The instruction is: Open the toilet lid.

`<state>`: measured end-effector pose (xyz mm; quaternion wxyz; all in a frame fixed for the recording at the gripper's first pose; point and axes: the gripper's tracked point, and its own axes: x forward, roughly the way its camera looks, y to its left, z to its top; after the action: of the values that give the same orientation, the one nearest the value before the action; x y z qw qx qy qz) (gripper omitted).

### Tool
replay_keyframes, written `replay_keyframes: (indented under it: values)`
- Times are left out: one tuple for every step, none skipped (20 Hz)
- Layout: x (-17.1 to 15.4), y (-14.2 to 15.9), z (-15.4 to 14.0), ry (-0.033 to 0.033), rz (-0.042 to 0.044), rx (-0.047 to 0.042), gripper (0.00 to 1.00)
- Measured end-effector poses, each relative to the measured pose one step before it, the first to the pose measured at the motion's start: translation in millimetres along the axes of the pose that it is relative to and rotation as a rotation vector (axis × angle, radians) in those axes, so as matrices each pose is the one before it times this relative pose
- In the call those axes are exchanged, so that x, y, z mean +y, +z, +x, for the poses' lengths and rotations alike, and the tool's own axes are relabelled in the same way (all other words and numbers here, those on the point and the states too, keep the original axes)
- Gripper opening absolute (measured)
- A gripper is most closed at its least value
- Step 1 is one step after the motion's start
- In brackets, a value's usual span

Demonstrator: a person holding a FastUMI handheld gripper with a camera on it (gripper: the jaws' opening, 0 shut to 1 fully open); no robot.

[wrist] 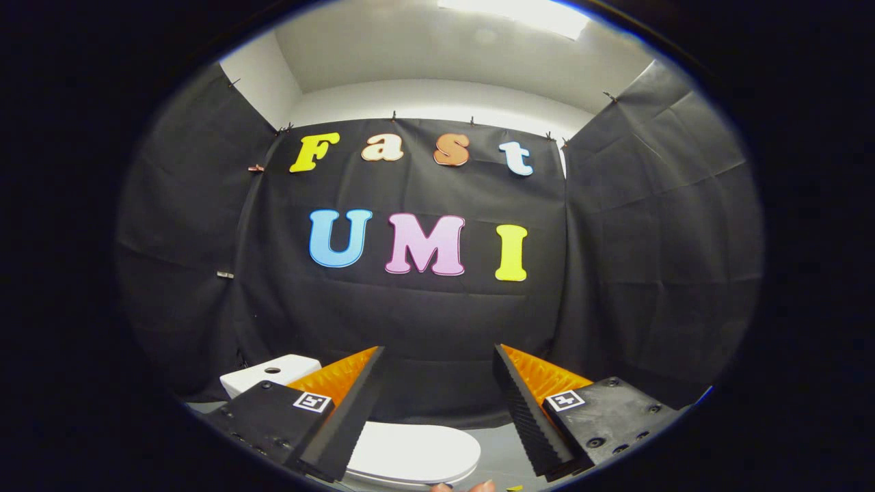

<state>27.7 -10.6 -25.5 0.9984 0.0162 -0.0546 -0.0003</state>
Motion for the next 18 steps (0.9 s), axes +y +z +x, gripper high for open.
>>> replay_keyframes:
  values:
    - [-2.96, -10.47, 3.71, -0.00077, 0.00195, 0.00620, 0.98]
    - [-3.56, -10.97, 3.94, -0.00304, -0.00105, 0.00763, 0.98]
    - [-3.55, -13.89, 4.60, -0.00449, -0.00445, 0.00939, 0.98]
    - [-2.71, -13.81, 3.91, -0.00143, -0.00683, 0.01149, 0.98]
    - [-1.75, -15.83, 4.01, 0.00158, -0.00949, 0.01561, 0.98]
    - [-1.46, -16.12, 4.14, 0.00194, -0.00824, 0.01502, 0.98]
    - [0.40, -15.33, 3.81, 0.01066, -0.00773, 0.01178, 0.98]
    - [1.20, -15.39, 3.41, 0.01270, -0.00687, 0.01055, 0.98]
    - [0.86, -15.74, 3.26, 0.01195, -0.00702, 0.00958, 0.98]
    - [-1.13, -15.13, 3.59, 0.00795, -0.00263, 0.00997, 0.98]
    - [-1.22, -15.01, 2.77, 0.00481, 0.00218, 0.00750, 0.98]
    - [0.14, -12.94, 2.95, 0.00668, 0.00220, 0.00449, 0.98]
    - [-0.26, -14.09, 2.03, 0.00357, -0.00028, 0.00784, 0.98]
    - [-1.09, -15.27, 3.65, 0.00526, -0.00144, 0.01234, 0.98]
    - [-0.68, -15.12, 2.56, 0.00644, 0.00503, 0.01578, 0.98]
    - [-0.38, -15.03, 2.24, 0.00603, 0.00950, 0.01830, 0.98]
    - [-0.99, -15.82, 2.44, 0.00734, 0.01491, 0.01999, 0.98]
    - [-0.43, -15.45, 2.15, 0.00788, 0.01895, 0.02278, 0.98]
